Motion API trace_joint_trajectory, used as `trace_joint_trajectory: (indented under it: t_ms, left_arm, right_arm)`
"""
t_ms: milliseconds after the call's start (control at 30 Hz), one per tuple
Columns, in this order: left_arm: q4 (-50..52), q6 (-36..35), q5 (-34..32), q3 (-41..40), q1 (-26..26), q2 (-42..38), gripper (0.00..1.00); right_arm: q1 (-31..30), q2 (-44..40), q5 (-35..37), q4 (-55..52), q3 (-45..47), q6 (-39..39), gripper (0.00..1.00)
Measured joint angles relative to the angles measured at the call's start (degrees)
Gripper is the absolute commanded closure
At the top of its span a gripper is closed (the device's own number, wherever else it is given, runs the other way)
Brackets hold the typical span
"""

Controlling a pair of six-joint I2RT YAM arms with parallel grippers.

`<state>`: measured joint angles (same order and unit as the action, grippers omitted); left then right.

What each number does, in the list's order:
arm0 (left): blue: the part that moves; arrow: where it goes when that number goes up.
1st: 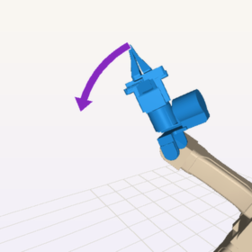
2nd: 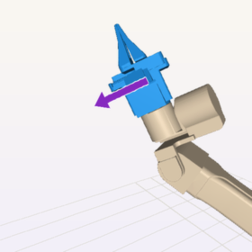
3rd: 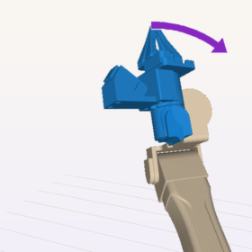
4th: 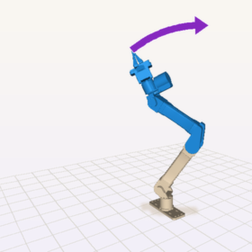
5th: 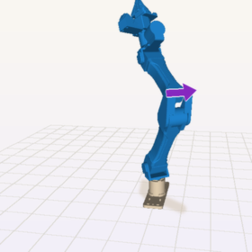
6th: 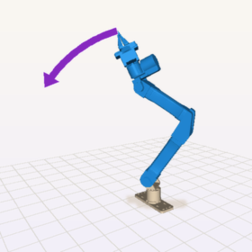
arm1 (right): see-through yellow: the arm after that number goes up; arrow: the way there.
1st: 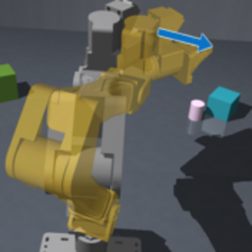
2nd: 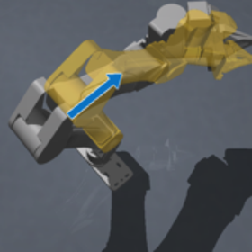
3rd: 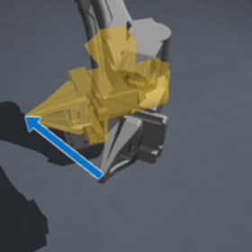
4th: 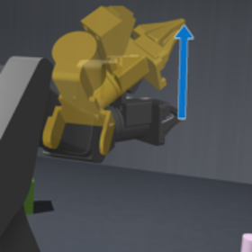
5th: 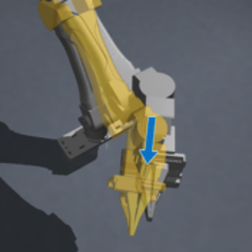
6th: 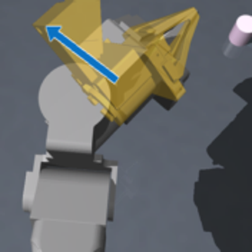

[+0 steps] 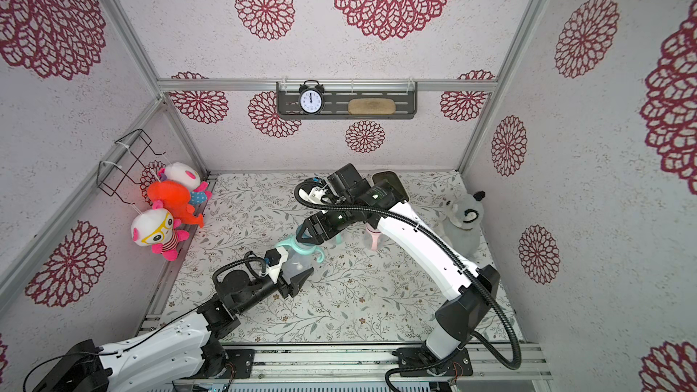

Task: Assemble the baby bottles
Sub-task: Close the nipple on the baby bottle.

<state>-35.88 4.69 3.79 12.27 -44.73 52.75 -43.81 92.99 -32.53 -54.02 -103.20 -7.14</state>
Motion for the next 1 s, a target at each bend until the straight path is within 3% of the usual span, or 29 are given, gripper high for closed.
trace_joint_trajectory:
  t_ms: [633, 1000]
  left_arm:
    - [-0.11, -0.72, -0.33, -0.02, -0.68, -0.09, 1.0]
    - [1.29, -2.12, -4.9, -0.09, -1.99, -1.29, 1.0]
  right_arm:
    - [0.02, 0.07, -4.09, 2.49, 3.26, -0.02, 0.37]
    - [-0.09, 1.09, -5.66, 2.67, 3.02, -1.84, 0.37]
